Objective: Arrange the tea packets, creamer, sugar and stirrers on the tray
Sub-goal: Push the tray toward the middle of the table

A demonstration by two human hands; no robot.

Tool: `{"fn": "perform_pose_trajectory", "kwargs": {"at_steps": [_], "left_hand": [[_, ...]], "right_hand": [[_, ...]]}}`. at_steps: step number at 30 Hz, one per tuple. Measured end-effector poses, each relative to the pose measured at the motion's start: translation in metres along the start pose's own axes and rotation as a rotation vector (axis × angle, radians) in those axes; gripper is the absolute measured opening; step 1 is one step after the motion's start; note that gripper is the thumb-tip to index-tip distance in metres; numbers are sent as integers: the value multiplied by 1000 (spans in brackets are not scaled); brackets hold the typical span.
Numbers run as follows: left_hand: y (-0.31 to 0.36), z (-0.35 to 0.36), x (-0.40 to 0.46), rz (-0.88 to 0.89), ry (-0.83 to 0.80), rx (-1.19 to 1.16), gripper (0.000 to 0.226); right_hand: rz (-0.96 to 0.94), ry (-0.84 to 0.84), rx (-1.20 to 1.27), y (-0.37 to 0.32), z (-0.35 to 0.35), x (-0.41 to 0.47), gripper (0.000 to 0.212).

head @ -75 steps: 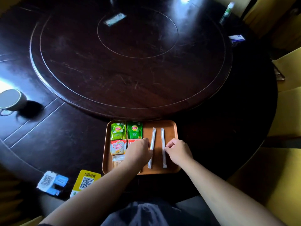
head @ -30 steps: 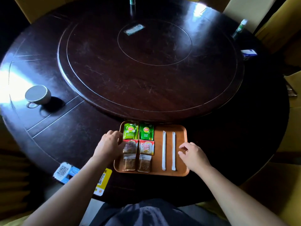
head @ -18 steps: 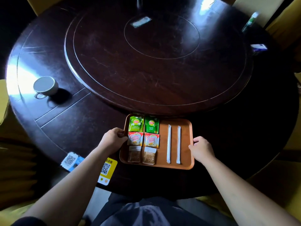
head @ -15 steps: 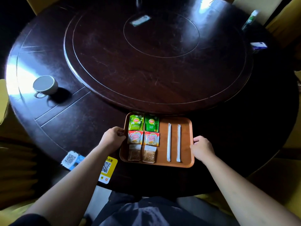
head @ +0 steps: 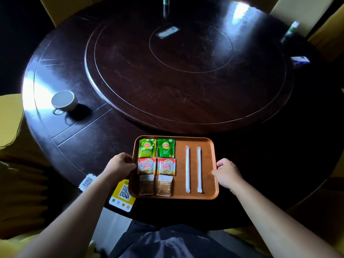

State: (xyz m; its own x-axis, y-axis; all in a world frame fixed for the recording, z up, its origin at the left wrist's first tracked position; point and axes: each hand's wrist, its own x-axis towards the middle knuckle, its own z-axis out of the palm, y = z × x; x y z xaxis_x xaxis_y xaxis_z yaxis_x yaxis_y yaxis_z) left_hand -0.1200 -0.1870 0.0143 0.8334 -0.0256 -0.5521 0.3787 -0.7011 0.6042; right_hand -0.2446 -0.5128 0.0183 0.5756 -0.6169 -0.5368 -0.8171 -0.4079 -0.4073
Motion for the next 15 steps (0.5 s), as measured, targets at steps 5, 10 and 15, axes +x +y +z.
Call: {"fn": "perform_pose_trajectory", "kwargs": {"at_steps": [5, 10, 15], "left_hand": [[8, -24, 15, 26, 46, -27, 17], [36, -39, 38, 54, 33, -92, 18], [69, -47, 69, 95, 9, -92, 16]], "right_hand": [[-53, 3, 21, -32, -9, 9, 21], [-79, 40, 32, -64, -27, 22, 16], [-80, 65, 65, -88, -46, 41, 15]]}}
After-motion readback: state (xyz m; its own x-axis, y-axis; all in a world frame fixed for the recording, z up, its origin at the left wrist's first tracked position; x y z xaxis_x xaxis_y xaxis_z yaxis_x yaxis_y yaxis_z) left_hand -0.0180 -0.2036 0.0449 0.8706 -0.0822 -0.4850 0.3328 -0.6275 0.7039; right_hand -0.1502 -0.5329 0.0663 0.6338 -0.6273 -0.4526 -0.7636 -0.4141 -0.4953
